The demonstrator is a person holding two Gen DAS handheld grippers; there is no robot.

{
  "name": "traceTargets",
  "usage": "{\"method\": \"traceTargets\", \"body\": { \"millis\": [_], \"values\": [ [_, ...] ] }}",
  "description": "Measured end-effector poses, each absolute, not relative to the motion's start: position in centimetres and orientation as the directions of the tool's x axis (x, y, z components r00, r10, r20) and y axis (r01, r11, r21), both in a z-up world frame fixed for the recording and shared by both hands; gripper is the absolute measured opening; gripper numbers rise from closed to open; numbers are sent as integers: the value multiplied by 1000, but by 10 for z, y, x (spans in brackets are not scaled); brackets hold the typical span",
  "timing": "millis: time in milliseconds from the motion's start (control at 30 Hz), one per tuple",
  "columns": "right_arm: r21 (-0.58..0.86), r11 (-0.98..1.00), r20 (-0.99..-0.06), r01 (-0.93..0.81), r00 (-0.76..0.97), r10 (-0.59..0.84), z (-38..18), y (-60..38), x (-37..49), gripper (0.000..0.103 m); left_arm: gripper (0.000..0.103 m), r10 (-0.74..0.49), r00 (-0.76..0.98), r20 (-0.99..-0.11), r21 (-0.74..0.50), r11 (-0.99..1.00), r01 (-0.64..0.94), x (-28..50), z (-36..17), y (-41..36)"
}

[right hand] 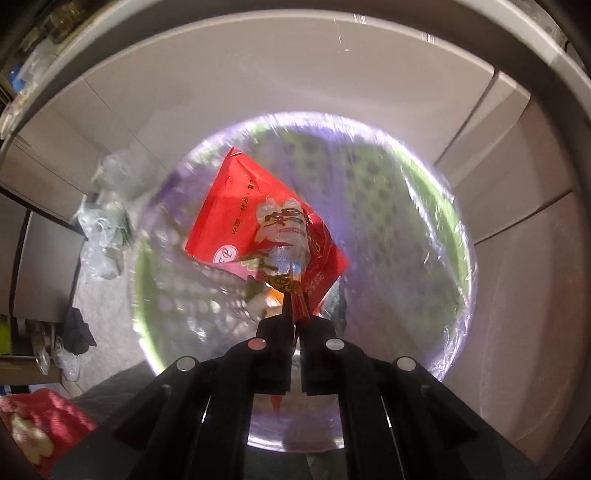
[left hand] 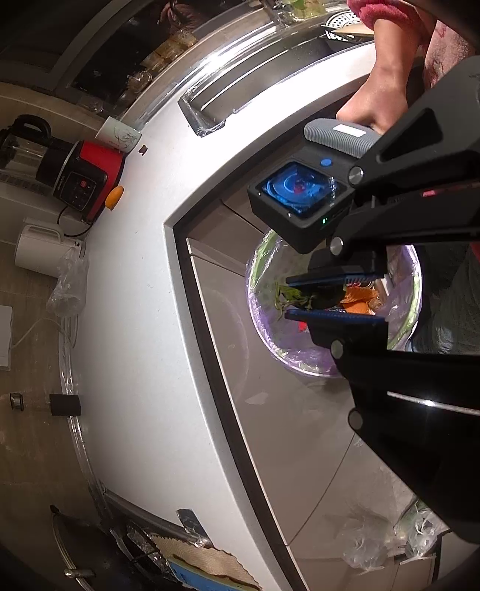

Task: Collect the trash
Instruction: 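Carry the pear and red packet over the bin and open both tools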

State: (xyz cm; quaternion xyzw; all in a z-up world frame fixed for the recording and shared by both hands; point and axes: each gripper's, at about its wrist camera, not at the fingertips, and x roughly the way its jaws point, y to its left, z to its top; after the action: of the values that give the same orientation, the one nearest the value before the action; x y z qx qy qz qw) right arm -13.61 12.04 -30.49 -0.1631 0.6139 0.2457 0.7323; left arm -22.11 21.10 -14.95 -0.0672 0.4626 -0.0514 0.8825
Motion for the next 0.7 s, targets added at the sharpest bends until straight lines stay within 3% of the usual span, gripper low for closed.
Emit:
{"method": "traceTargets", "body": {
  "millis": [67,133,300,467,700],
  "values": [
    [46,832,-986,-553,108,127,-320,119,-133,14,12,-157,564,-811,-167,985,34,-220,-150,209],
    [25,829,-992,-559,91,91,-330,119,-132,41,12,-156,562,-812,-163,986,38,-219,-150,207],
    [57,830,-981,-555,123,150,-311,115,-131,70,12,-158,557,-815,-160,986,45,-214,-150,207],
    [110,843,-937,-526,227,264,-246,94,-128,74,12,-167,549,-819,-164,985,54,-210,-153,206],
    [166,886,-788,-433,482,384,-113,25,-134,92,12,-221,478,-850,-186,975,120,-205,-180,186]
  ]
}}
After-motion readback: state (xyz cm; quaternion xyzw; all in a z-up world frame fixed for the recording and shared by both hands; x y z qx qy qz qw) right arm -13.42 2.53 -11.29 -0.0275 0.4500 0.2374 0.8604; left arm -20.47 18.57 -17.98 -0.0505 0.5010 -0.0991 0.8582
